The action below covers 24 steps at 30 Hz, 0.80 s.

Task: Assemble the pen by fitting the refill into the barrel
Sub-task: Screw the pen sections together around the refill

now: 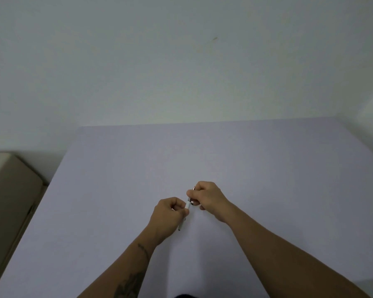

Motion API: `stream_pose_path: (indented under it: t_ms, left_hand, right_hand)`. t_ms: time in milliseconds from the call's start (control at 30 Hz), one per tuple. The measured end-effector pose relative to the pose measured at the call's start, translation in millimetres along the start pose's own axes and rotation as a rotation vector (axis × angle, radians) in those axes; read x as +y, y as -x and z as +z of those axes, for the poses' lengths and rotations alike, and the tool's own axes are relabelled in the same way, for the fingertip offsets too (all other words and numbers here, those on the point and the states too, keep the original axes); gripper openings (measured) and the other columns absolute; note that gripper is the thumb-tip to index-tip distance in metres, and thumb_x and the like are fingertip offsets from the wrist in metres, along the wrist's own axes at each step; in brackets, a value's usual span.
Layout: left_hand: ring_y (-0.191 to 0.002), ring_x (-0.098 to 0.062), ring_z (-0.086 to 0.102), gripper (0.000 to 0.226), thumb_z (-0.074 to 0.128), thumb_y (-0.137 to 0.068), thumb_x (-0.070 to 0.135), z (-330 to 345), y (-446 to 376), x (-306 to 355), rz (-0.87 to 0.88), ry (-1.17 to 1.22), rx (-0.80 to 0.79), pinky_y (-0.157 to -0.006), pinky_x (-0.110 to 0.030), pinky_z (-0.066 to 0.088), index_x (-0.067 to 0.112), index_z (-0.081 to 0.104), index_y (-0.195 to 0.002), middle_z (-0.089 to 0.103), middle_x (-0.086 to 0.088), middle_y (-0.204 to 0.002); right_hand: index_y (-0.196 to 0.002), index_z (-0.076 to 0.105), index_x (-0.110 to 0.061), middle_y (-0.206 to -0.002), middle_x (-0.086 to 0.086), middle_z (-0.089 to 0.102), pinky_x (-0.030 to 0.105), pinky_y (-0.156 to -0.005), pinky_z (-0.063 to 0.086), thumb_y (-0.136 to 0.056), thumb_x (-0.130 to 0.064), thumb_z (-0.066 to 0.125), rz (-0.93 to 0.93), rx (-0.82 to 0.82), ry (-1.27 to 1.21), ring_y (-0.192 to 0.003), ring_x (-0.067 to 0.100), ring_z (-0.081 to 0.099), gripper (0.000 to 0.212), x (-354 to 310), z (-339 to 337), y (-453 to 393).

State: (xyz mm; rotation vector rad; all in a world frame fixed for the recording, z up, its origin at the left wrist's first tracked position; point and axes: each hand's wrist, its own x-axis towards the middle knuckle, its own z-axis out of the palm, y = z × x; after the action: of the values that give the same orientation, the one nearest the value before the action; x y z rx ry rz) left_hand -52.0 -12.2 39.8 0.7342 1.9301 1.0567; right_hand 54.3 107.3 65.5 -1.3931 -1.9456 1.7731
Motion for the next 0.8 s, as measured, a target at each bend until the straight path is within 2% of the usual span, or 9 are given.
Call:
stream_pose_path:
  t_ms: [100,200,267,367,467,567,700,800]
  left_hand:
    - [-0.069,-0.016,0.066,0.006,0.068,-0.084,0.015,1,1,3,0.002,-0.004,-0.004,-0.074,-0.035,0.056,0.014,0.071,-0.079,0.071,-0.003,-0.072]
    - [-0.071,-0.019,0.065,0.006,0.07,-0.083,0.015,-2,1,5,-0.005,0.005,-0.006,-0.076,-0.036,0.054,0.015,0.071,-0.078,0.07,-0.006,-0.074]
    - [-0.071,-0.02,0.064,0.006,0.07,-0.083,0.014,-2,1,7,-0.006,0.017,-0.009,-0.076,-0.038,0.054,0.015,0.071,-0.077,0.069,-0.008,-0.074]
    - [-0.072,-0.021,0.063,0.005,0.07,-0.082,0.013,0,0,8,0.005,0.016,-0.018,-0.078,-0.04,0.054,0.014,0.071,-0.077,0.068,-0.01,-0.075]
    - [-0.074,-0.022,0.064,0.004,0.07,-0.082,0.014,3,1,8,0.02,0.004,-0.007,-0.081,-0.042,0.056,0.014,0.071,-0.078,0.071,-0.016,-0.081]
    - [-0.076,-0.023,0.065,0.004,0.07,-0.082,0.014,7,2,6,0.024,-0.003,-0.005,-0.082,-0.042,0.056,0.015,0.07,-0.078,0.071,-0.018,-0.085]
    - [-0.075,-0.022,0.065,0.005,0.071,-0.082,0.015,7,4,2,0.025,-0.008,-0.015,-0.079,-0.038,0.055,0.016,0.07,-0.077,0.069,-0.007,-0.076]
    - [-0.071,-0.02,0.062,0.006,0.071,-0.082,0.014,6,4,1,0.024,-0.001,-0.022,-0.075,-0.034,0.053,0.015,0.07,-0.077,0.066,-0.004,-0.072]
  right_hand:
    - [-0.079,0.062,-0.013,-0.094,0.012,0.075,0.028,-0.062,0.049,-0.084,-0.028,0.068,-0.018,-0.023,0.057,-0.073,0.016,0.064,0.017,-1,-4,0]
    - [-0.096,0.074,-0.013,-0.089,0.005,0.074,0.025,-0.062,0.049,-0.089,-0.02,0.065,0.026,-0.133,-0.107,-0.074,0.015,0.064,0.013,-5,-11,1]
    - [-0.094,0.077,-0.014,-0.086,0.002,0.074,0.024,-0.063,0.049,-0.091,-0.013,0.063,0.032,-0.169,-0.156,-0.073,0.014,0.063,0.015,-6,-14,1]
    - [-0.083,0.076,-0.015,-0.082,0.0,0.073,0.023,-0.063,0.05,-0.09,-0.014,0.067,0.022,-0.144,-0.136,-0.073,0.012,0.063,0.011,-5,-15,2]
    - [-0.07,0.061,-0.015,-0.08,0.003,0.072,0.023,-0.059,0.048,-0.086,-0.018,0.073,-0.003,-0.078,-0.099,-0.071,0.015,0.061,0.02,-4,-12,2]
    - [-0.065,0.049,-0.016,-0.075,0.006,0.067,0.025,-0.056,0.047,-0.082,-0.024,0.075,-0.035,-0.003,-0.015,-0.065,0.016,0.059,0.031,0,-6,4]
    - [-0.07,0.054,-0.015,-0.074,0.003,0.067,0.027,-0.058,0.047,-0.082,-0.033,0.072,-0.043,0.017,0.07,-0.064,0.014,0.059,0.029,4,-3,10]
    - [-0.088,0.07,-0.013,-0.084,0.002,0.071,0.027,-0.063,0.048,-0.087,-0.031,0.068,0.028,-0.082,-0.11,-0.072,0.014,0.063,0.018,2,-7,14]
